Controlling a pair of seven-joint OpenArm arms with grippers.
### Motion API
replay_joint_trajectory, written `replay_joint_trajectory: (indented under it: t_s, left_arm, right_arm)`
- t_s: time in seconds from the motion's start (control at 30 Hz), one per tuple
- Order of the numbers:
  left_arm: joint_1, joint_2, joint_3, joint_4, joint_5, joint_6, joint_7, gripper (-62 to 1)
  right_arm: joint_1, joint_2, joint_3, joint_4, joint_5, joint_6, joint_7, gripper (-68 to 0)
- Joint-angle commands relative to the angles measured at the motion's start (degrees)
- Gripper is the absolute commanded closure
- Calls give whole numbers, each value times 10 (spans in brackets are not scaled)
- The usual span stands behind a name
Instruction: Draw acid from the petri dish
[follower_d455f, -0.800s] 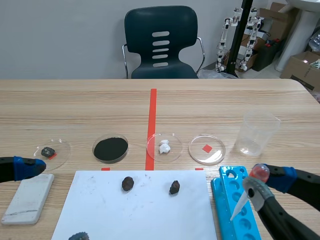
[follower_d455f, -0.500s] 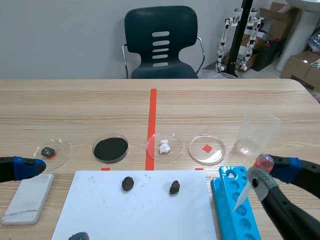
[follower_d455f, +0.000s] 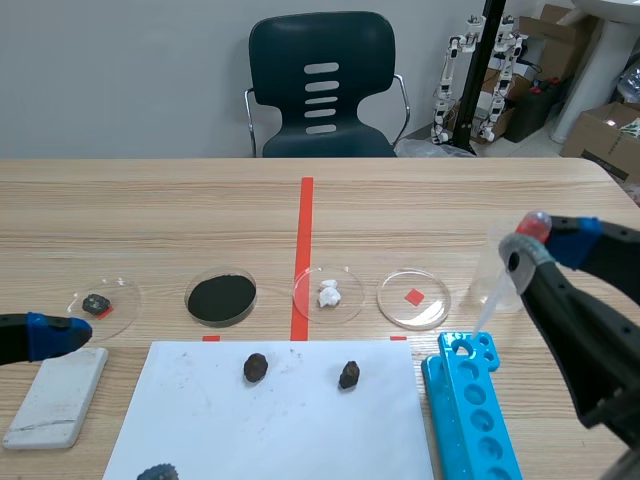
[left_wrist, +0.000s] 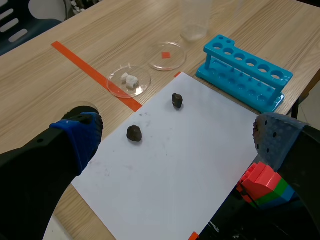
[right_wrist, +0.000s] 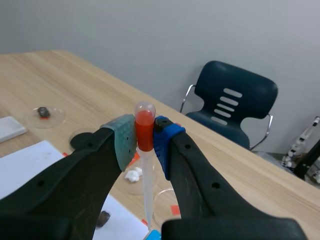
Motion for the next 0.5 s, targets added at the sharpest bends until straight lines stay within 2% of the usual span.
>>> replay_joint_trajectory:
  t_s: [0.0,0.3,0.47]
  left_arm:
    - [4,3,2,6,-6,0,-10,-623]
    - [4,3,2,6,-6,0,-10,-623]
    - [4,3,2,6,-6,0,-10,-623]
  right_arm:
    - [20,3,1,4,8,0,-3,-93]
    - [144,2,-5,0,19,24,-108,-93]
    - [224,-9,-33,-40,49,26,-157,-93]
